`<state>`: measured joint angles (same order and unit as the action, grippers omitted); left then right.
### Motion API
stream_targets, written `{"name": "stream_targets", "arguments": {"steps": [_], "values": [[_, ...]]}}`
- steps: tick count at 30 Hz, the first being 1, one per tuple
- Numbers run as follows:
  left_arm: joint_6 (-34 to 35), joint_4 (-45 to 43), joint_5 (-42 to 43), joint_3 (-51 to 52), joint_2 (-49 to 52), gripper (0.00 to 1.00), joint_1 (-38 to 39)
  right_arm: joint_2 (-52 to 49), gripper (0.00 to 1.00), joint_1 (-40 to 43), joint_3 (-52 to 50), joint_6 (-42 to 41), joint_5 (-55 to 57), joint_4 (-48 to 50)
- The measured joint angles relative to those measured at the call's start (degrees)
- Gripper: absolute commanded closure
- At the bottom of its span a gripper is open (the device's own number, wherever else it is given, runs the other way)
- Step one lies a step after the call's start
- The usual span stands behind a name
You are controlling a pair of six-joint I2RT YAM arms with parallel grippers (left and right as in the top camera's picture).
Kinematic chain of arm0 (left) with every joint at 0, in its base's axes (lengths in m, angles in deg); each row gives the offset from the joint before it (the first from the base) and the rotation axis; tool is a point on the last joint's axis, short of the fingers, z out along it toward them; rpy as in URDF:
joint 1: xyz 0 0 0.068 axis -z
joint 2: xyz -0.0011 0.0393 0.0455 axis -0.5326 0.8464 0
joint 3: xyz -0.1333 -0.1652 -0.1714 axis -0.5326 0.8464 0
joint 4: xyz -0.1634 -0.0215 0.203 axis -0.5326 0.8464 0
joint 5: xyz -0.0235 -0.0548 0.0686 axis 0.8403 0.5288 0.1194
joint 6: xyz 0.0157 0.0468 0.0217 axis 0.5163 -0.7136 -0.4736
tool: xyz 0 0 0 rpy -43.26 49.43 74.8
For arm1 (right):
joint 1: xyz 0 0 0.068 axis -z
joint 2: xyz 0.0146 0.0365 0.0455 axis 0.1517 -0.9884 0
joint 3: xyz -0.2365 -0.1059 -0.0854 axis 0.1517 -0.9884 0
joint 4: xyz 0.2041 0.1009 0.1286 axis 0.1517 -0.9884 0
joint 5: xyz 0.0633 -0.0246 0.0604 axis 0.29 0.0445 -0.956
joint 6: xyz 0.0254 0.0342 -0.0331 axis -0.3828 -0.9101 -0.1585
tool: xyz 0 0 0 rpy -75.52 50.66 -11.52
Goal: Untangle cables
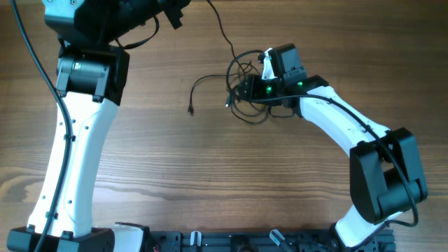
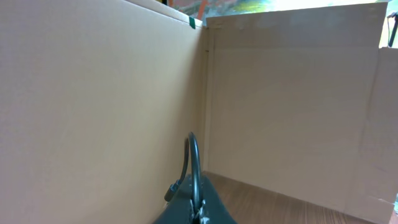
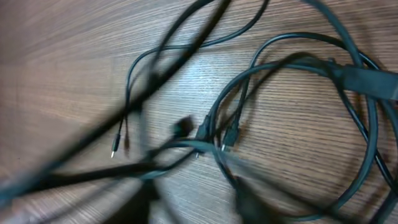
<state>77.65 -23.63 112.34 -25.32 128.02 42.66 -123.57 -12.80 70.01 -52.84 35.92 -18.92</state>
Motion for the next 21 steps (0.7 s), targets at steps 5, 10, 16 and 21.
{"name": "stream_targets", "arguments": {"steps": [5, 10, 16, 21], "values": [[0.0, 0.13, 0.0, 0.0, 0.0, 0.96, 0.0, 0.0, 0.96, -0.04, 0.0, 1.22, -0.92, 0.2], [0.0, 0.85, -0.02, 0.0, 0.0, 0.96, 0.0, 0.0, 0.95, -0.04, -0.02, 3.32, -3.1, 1.68], [-0.52, 5.05, -0.02, -0.15, -0.02, 0.96, 0.0, 2.27, 0.96, 1.01, -0.17, 4.0, -3.91, 3.15], [-2.29, 8.41, -0.92, -0.24, -0.02, 0.96, 0.0, 10.88, 0.96, 4.96, -0.17, 4.79, -4.37, 0.81]]}}
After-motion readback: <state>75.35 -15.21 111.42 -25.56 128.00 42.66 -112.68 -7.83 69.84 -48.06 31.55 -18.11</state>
